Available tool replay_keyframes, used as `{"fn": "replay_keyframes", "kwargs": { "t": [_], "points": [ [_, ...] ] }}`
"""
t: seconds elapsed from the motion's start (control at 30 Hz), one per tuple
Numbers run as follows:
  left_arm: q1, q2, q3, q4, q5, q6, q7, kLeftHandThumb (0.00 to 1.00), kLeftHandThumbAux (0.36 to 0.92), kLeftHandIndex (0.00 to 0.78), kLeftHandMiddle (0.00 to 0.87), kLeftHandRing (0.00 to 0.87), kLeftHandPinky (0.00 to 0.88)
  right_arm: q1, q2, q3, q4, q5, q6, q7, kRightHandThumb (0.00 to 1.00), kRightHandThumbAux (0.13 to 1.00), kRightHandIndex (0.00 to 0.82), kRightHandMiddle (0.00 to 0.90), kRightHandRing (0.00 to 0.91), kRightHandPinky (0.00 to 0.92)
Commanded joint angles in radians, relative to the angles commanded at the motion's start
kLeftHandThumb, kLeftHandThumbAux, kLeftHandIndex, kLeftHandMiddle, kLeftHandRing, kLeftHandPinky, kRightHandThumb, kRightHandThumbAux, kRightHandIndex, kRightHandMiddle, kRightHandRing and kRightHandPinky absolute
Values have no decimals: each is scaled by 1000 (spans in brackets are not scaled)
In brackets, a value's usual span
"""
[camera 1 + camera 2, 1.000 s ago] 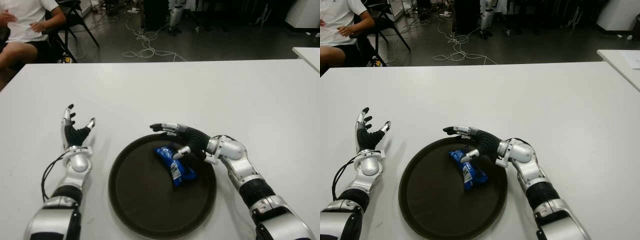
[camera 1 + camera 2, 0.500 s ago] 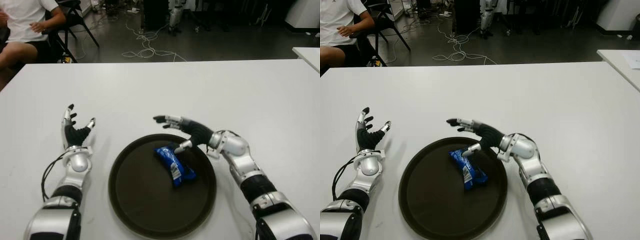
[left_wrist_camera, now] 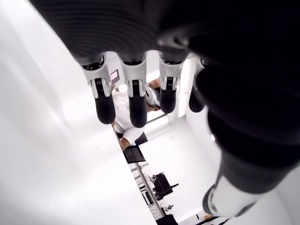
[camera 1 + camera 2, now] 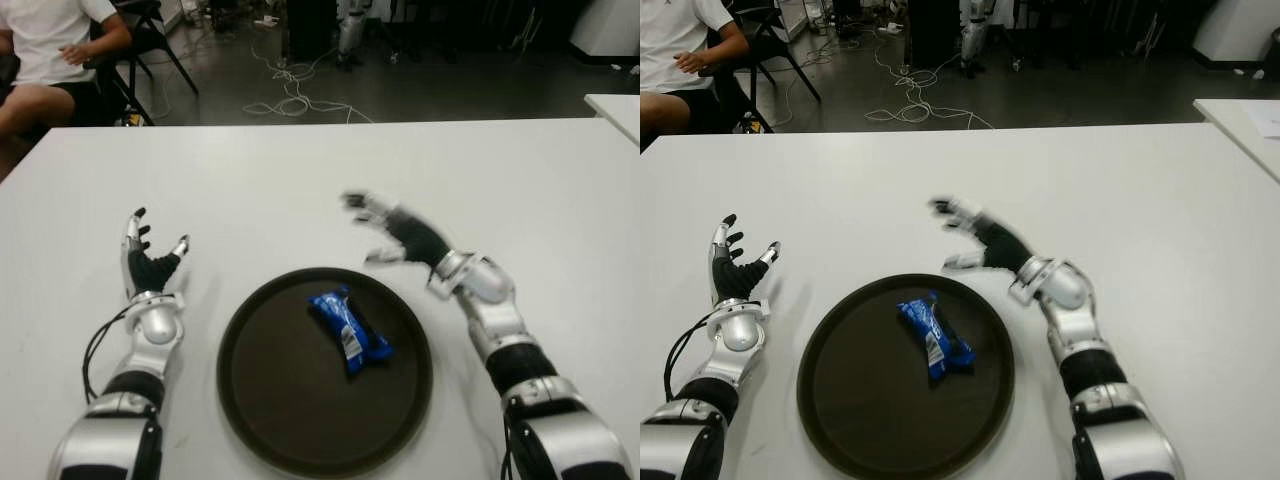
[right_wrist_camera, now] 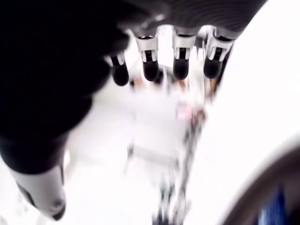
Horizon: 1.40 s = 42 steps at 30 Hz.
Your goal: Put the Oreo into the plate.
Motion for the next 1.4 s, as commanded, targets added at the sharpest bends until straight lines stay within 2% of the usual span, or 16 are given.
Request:
{"fn": "replay_keyframes", "kwargs": {
  "t": [0.1,0.27,0.4,0.5,0.73,0.83,1.1,1.33,1.4],
  "points": [
    [1,0,1,0,-2,0,-4,246,796,117,126,151,207,-50,-23,-64,119,9,-19,-78,0,744,61,79,36,9],
    [3,-2,7,-1,-13,3,-16,242,785,108,118,136,172,-120,-73,-129,260,1,-18,-182,0,723,41,58,20,2],
    [3,-2,9,-1,-15,5,-19,237,781,103,109,123,159,-132,-87,-148,314,-19,-29,-266,0,711,37,49,15,0],
    [4,1,7,-1,-11,7,-16,234,781,105,108,124,169,-131,-102,-153,357,-51,-26,-377,0,682,32,33,5,0],
    [8,4,5,-1,-8,3,-15,233,778,108,113,129,169,-144,-98,-164,405,-79,-10,-506,0,684,36,34,3,0],
    [7,4,7,2,-10,1,-17,228,778,107,119,135,171,-152,-87,-164,414,-91,7,-587,0,704,54,54,20,0],
    [3,6,2,6,-2,3,-4,206,778,112,125,148,192,-163,-64,-154,400,-122,42,-713,0,758,88,89,59,21],
    [3,3,17,6,-19,0,-12,208,782,103,103,113,136,-176,-69,-164,410,-115,123,-750,0,759,86,96,71,26],
    [5,2,24,5,-28,-7,-15,194,799,98,96,103,125,-181,-74,-178,418,-103,155,-746,0,747,81,92,63,19]
  ]
}}
